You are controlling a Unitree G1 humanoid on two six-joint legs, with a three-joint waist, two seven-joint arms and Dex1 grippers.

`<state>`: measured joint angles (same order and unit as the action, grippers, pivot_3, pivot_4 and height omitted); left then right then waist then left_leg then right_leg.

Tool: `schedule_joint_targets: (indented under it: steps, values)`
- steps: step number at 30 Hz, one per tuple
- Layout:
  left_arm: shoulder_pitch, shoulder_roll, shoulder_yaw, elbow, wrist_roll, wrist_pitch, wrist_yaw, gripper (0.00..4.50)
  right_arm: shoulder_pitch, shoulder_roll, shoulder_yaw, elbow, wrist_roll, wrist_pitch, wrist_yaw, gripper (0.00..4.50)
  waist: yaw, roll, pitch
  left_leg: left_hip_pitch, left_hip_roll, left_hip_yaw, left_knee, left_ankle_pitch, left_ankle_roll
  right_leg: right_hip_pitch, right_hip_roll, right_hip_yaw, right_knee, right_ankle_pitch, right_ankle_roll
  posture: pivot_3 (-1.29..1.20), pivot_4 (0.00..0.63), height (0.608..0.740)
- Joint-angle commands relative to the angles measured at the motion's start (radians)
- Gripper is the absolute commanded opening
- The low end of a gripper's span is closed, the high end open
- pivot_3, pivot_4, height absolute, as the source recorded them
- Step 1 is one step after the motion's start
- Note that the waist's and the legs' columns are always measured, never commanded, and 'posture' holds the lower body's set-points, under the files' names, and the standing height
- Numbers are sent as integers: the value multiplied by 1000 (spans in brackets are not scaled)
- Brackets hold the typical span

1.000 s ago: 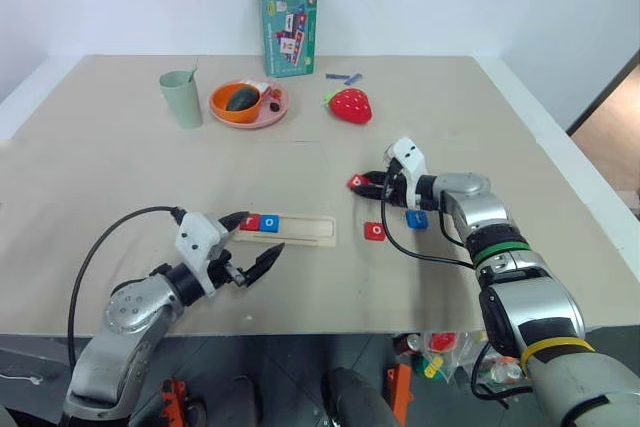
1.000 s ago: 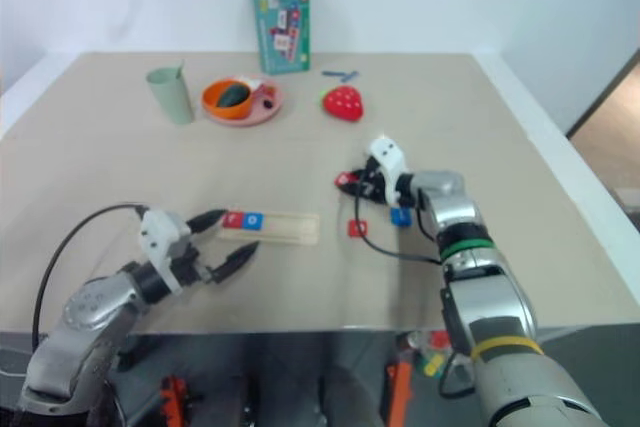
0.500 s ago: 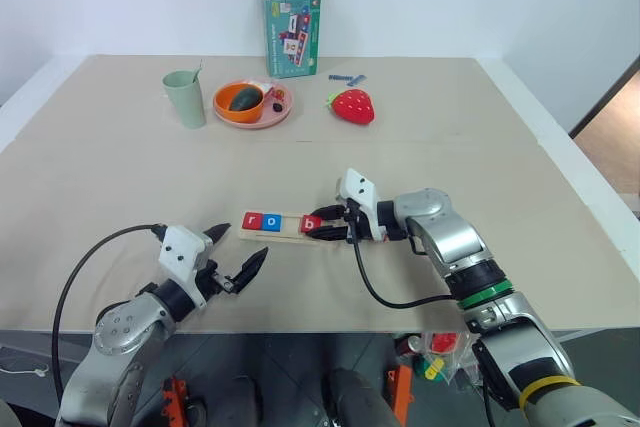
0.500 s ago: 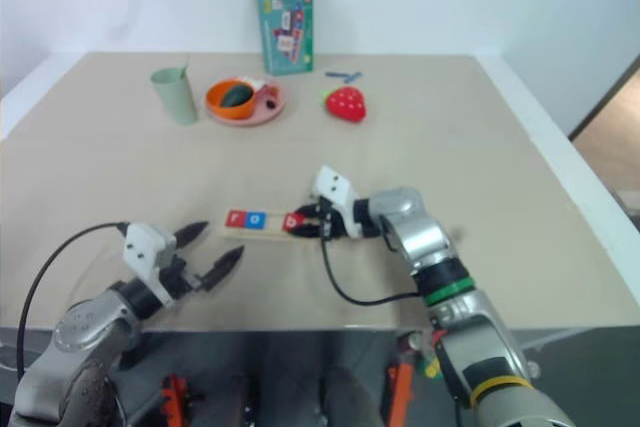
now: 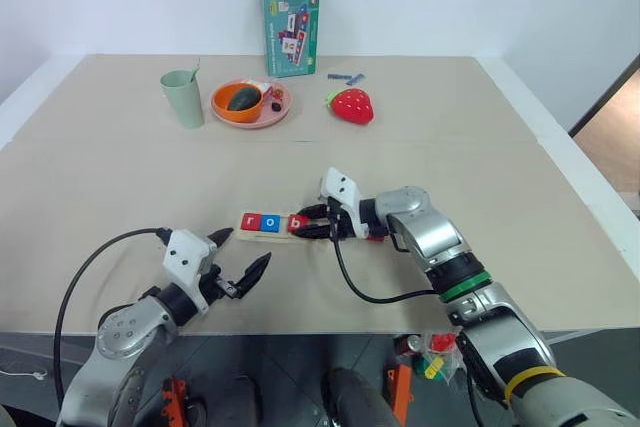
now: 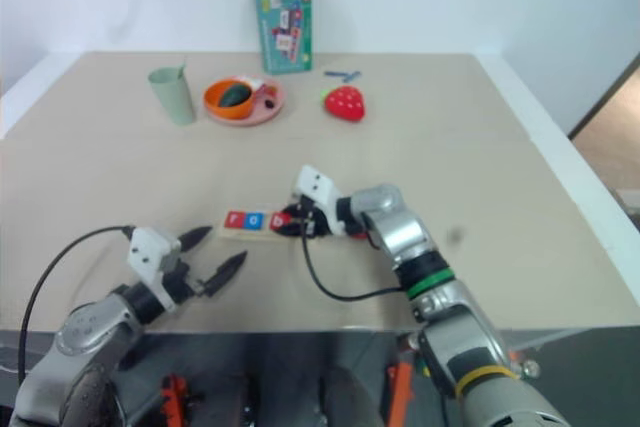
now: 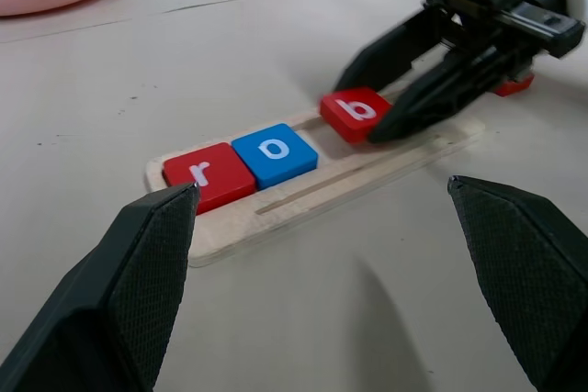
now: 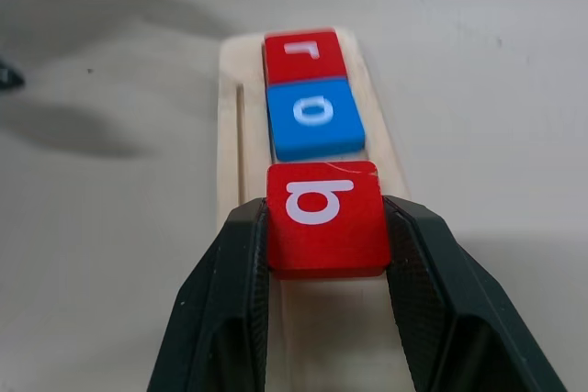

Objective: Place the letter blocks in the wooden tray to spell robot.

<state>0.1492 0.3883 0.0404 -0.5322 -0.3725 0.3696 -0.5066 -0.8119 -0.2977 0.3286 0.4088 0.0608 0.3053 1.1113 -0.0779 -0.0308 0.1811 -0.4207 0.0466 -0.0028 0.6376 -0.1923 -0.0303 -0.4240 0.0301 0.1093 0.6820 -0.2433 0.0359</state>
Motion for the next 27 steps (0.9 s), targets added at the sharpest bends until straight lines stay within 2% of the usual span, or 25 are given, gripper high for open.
schedule_joint_targets:
  steps: [1,27]
  values:
    - [0,-2,-1,-48,1,-17,12,4500,-33,11,3,12,-6,-31,7,1213,0,0,0,0,0,0,0,0,0,0,0,0,0,0,0,0,150,740]
    - [-2,-8,-34,-60,9,-10,35,4500,-80,63,13,152,-37,-99,11,1213,0,0,0,0,0,0,0,0,0,0,0,0,0,0,0,0,150,740]
